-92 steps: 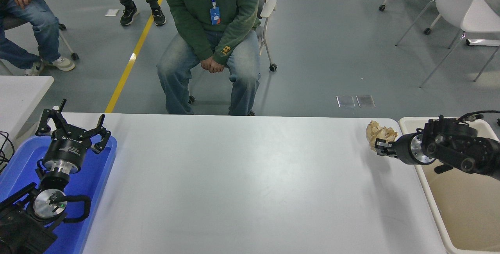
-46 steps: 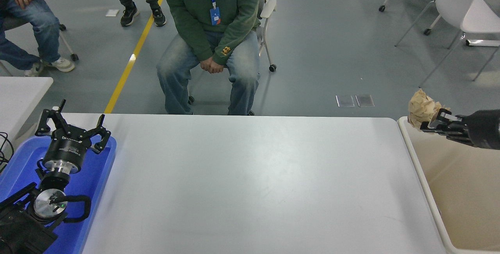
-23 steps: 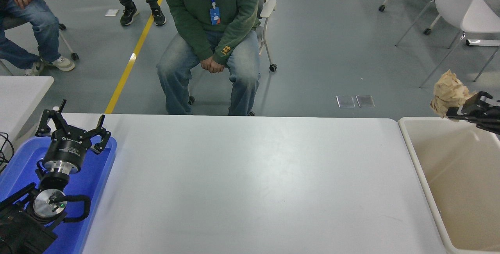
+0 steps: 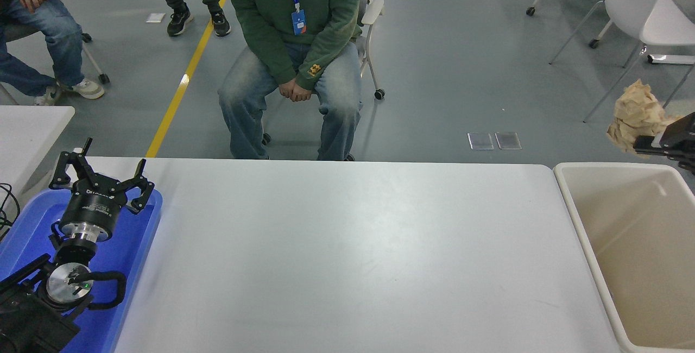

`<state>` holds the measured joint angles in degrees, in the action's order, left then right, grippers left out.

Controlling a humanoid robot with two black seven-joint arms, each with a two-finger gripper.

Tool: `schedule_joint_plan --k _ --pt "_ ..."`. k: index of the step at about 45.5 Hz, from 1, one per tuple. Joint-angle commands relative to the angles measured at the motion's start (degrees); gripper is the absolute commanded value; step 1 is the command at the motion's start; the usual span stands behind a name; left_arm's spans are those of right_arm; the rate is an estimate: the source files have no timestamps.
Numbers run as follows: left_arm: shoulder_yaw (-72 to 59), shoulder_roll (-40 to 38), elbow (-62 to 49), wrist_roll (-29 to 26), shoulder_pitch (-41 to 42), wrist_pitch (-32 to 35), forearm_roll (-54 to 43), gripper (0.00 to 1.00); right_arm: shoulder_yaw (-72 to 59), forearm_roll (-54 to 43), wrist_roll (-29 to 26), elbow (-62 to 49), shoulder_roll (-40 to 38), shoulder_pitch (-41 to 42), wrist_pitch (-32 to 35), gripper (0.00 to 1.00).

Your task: Clean the table surface

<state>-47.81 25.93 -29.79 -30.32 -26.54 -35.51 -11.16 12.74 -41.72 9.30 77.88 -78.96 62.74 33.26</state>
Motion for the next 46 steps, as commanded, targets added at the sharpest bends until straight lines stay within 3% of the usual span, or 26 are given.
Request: schedule_joint_plan --k 1,22,46 --pt "0.0 0.0 0.0 0.0 0.0 0.0 0.0 1.0 0.45 0.59 0.01 0.43 -0.67 0.1 0.41 0.0" --pt "0.0 0.0 0.0 0.0 0.0 0.0 0.0 1.0 -0.69 -0.38 -0.6 -10.46 1.0 -0.25 -2.31 0.0" --pt "0.0 0.0 0.0 0.0 0.0 0.0 0.0 1.0 -10.09 0.59 -0.69 -36.91 18.75 -1.91 -13.3 0.0"
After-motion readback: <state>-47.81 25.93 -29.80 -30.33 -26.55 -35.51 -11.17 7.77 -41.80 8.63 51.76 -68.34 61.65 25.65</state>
